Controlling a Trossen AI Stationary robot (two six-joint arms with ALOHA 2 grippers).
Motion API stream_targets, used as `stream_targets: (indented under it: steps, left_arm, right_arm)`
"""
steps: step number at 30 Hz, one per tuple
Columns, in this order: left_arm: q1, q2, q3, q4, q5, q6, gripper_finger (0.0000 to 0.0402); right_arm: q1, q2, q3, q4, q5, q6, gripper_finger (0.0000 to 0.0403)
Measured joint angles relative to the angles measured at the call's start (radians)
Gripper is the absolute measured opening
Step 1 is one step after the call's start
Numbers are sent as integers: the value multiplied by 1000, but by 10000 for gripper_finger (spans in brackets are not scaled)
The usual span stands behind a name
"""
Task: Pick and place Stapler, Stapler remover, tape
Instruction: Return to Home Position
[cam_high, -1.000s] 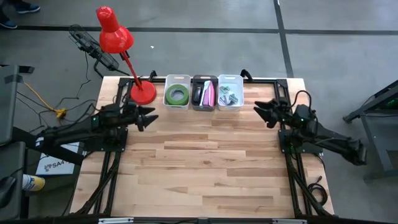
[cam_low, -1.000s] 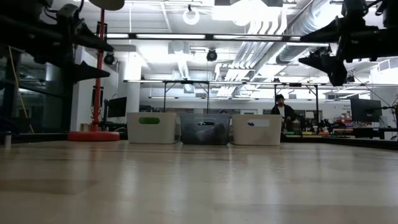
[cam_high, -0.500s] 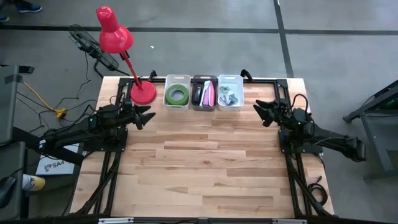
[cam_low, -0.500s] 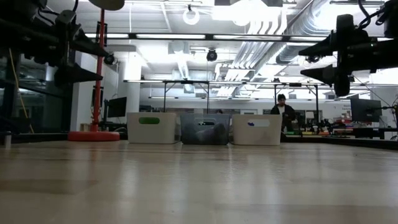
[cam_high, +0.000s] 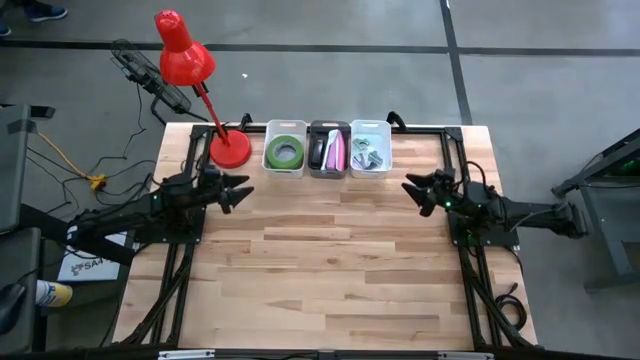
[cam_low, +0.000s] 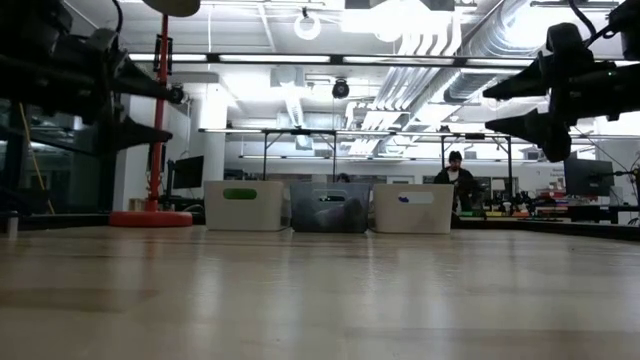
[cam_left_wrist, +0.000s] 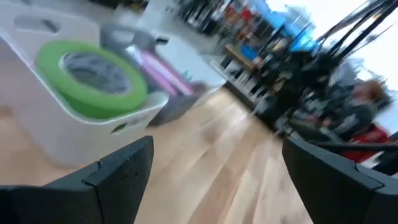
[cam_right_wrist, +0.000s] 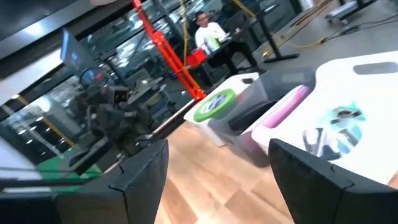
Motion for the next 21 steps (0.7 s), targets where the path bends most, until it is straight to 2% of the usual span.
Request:
stream_targets:
  steps: [12,18,21]
  left_arm:
    - [0,-21,-11,11,71,33,349]
    - [0,-22,-13,15,81,85,349]
    - [0,-22,-13,15,81,186,349]
  right_arm:
    - [20,0,0,-25,-97,-87,268]
    - [20,1,0,-44,-229,-145,268]
    - [20,1,0,-45,-267,-179,268]
